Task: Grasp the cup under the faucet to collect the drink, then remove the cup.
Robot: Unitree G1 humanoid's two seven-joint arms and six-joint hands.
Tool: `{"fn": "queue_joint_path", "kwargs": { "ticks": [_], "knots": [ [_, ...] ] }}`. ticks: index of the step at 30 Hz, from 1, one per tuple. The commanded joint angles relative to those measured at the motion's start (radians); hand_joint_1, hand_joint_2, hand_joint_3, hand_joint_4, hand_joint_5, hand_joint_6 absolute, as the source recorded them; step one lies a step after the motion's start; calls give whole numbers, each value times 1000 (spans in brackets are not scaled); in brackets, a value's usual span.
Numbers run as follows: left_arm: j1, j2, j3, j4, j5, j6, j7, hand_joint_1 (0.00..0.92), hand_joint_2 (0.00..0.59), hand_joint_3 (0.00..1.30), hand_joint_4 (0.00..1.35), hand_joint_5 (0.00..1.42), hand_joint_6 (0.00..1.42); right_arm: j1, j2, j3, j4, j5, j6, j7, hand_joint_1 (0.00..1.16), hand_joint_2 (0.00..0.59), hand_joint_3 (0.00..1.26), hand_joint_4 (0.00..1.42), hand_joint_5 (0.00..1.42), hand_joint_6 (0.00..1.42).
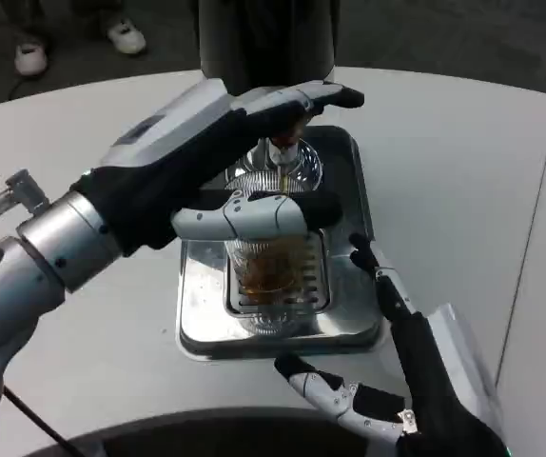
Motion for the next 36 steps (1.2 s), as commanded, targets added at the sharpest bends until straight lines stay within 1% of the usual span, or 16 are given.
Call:
{"fn": "queue_joint_path", "kwargs": {
  "ticks": [1, 7, 10, 12, 18, 23, 29, 35, 36],
  "knots": [
    [40, 16, -28, 15, 33, 12, -28, 0, 52, 179, 91, 135, 26, -73, 41, 8, 96, 40, -16, -65, 755, 200, 74, 116, 86, 152],
    [37, 15, -32, 12, 37, 14, -21, 0, 52, 185, 91, 137, 26, -172, 43, 9, 223, 90, -42, -138, 759, 194, 74, 125, 86, 138],
    [34, 16, -33, 15, 40, 12, -20, 0, 51, 186, 91, 138, 26, -237, 55, 4, 310, 119, -52, -173, 761, 192, 74, 126, 86, 133],
    [31, 18, -34, 19, 44, 8, -18, 0, 49, 187, 91, 138, 26, -270, 56, 3, 355, 136, -60, -194, 762, 191, 74, 126, 84, 132],
    [27, 18, -35, 21, 59, -3, -18, 0, 46, 188, 91, 138, 26, -346, 63, 6, 451, 164, -73, -242, 764, 183, 72, 117, 75, 116],
    [22, 17, -36, 27, 66, -8, -14, 0, 46, 188, 91, 138, 26, -426, 83, -10, 571, 214, -89, -286, 773, 174, 38, 109, 52, 97],
    [21, 18, -37, 32, 69, -12, -12, 0, 46, 188, 91, 138, 26, -489, 89, -18, 645, 241, -115, -332, 770, 171, 33, 106, 42, 83],
    [16, 16, -39, 38, 75, -14, -8, 0, 46, 188, 91, 138, 26, -537, 111, -27, 725, 266, -166, -377, 766, 169, 26, 106, 39, 80],
    [15, 16, -38, 38, 75, -15, -7, 0, 46, 188, 91, 138, 26, -544, 114, -27, 739, 271, -177, -384, 774, 161, 24, 98, 39, 80]
  ]
}}
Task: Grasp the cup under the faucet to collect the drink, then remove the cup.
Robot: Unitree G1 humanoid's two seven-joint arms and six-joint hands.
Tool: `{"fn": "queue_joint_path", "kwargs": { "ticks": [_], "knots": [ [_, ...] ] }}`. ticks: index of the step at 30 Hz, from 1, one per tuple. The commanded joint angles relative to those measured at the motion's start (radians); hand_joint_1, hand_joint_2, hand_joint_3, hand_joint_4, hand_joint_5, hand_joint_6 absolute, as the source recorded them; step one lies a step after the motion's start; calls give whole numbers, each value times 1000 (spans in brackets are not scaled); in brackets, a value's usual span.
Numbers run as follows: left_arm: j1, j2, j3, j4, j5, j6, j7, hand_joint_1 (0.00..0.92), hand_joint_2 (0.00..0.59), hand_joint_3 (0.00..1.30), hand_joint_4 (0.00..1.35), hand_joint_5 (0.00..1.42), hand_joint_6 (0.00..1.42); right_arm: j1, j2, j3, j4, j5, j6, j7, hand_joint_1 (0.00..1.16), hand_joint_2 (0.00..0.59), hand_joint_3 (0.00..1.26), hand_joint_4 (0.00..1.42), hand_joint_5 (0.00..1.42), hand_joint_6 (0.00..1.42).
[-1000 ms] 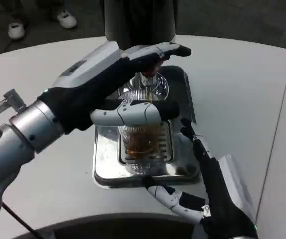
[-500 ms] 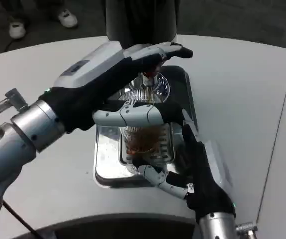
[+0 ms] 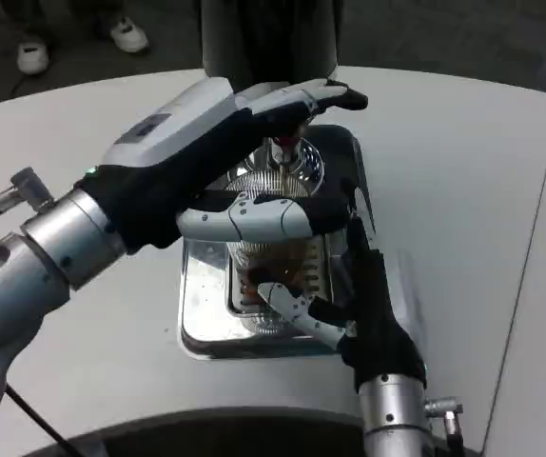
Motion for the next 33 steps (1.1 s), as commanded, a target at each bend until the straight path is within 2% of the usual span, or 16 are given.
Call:
{"fn": "queue_joint_path", "kwargs": {
  "ticks": [1, 8, 16, 22, 33],
  "knots": [
    [27, 16, -28, 25, 37, 10, -26, 0, 46, 188, 91, 138, 26, -28, 73, -6, 64, 33, -68, -43, 785, 151, 23, 95, 39, 80],
    [24, 20, -25, 23, 41, 12, -25, 0, 45, 194, 91, 138, 26, -70, 92, -7, 143, 54, -113, -77, 791, 147, 22, 89, 39, 80],
    [17, 20, -25, 25, 49, 11, -27, 0, 44, 197, 98, 138, 26, -111, 93, -1, 199, 50, -114, -85, 785, 148, 15, 85, 39, 80],
    [17, 21, -23, 34, 52, 7, -27, 0, 44, 197, 100, 139, 26, -161, 87, -18, 268, 62, -131, -93, 779, 151, 14, 84, 39, 80],
    [1, 18, -25, 60, 55, -7, -24, 0, 44, 197, 101, 139, 26, -208, 100, -15, 318, 71, -150, -109, 774, 157, 13, 84, 39, 80]
  ]
}}
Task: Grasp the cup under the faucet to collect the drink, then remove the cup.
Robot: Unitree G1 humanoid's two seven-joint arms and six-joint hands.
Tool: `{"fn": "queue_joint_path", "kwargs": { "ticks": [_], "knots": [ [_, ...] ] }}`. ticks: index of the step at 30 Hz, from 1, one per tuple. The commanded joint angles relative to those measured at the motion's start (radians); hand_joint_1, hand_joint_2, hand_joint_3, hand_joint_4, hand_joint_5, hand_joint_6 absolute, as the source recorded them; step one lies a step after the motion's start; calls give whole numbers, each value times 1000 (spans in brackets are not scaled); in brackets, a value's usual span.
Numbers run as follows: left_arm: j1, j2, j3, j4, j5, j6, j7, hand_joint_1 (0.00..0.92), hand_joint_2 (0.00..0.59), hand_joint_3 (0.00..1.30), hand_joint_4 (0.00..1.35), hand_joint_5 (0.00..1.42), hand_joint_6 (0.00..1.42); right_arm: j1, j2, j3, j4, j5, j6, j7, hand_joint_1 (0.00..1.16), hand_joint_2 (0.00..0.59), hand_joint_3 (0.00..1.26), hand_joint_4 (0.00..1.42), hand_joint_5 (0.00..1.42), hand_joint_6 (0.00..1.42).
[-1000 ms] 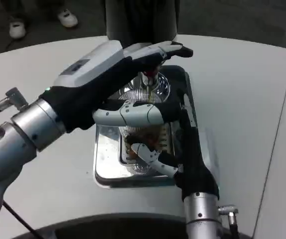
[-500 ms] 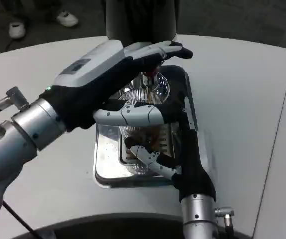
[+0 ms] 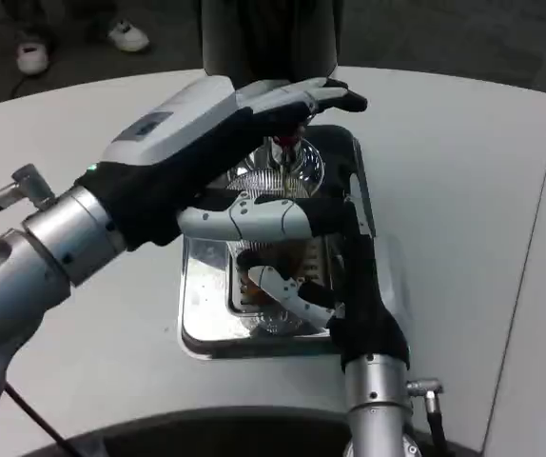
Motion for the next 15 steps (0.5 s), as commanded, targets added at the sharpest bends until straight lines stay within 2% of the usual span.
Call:
{"fn": "queue_joint_path", "kwargs": {
  "ticks": [1, 15],
  "knots": [
    [17, 17, -25, 35, 30, 15, -27, 0, 44, 197, 101, 139, 26, -39, 96, -1, 32, 15, -2, -12, 773, 159, 13, 84, 39, 80],
    [1, 20, -25, 74, 33, -5, -27, 0, 49, 197, 102, 139, 26, -70, 113, 30, 81, 4, -9, -28, 763, 169, 33, 105, 71, 108]
  ]
}}
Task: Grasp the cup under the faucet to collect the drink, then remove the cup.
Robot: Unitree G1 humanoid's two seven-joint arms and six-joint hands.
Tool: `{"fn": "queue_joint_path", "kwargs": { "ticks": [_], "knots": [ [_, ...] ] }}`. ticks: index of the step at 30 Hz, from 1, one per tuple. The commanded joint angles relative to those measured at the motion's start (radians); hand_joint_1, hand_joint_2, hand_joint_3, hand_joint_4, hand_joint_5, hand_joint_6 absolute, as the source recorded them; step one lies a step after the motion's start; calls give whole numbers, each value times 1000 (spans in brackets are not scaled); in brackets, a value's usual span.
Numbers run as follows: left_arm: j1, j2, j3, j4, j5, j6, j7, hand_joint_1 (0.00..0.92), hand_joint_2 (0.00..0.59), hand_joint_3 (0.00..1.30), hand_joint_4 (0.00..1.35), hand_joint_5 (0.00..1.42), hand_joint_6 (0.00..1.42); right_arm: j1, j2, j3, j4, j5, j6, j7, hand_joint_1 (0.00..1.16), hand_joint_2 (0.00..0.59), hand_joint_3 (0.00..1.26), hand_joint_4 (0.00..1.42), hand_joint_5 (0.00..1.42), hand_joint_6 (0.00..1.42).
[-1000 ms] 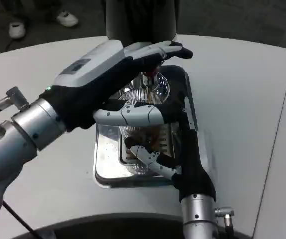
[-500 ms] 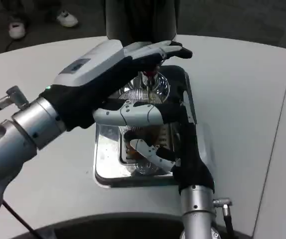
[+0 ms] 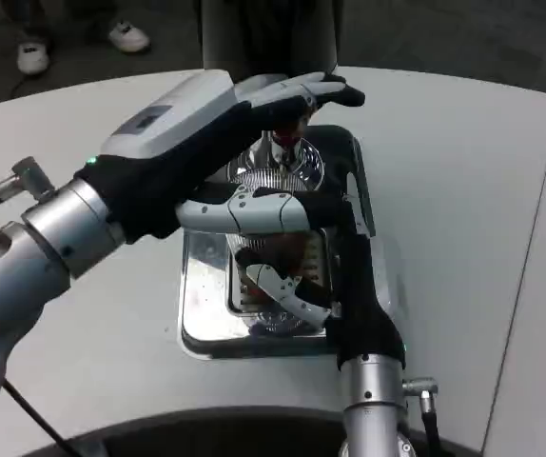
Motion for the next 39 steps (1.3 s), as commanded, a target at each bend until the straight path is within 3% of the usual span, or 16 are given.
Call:
{"fn": "queue_joint_path", "kwargs": {
  "ticks": [1, 16, 30, 39],
  "knots": [
    [26, 20, -23, 36, 29, 12, -26, 0, 49, 197, 102, 139, 26, -46, 115, 15, 28, 4, 15, -3, 782, 175, 33, 106, 74, 110],
    [31, 20, -25, 6, 25, 23, -33, 0, 49, 197, 102, 139, 26, -10, 97, 58, -31, -13, 18, -19, 909, 187, 43, 106, 95, 126],
    [47, 28, -21, -34, 28, 48, -32, 0, 48, 197, 102, 139, 26, -42, 93, 52, 11, -1, 11, -12, 825, 174, 43, 106, 119, 141],
    [60, 27, -1, -28, 1, 63, -23, 0, 51, 197, 102, 139, 26, -72, 93, 27, 46, 9, 13, -24, 819, 172, 65, 208, 226, 228]
  ]
}}
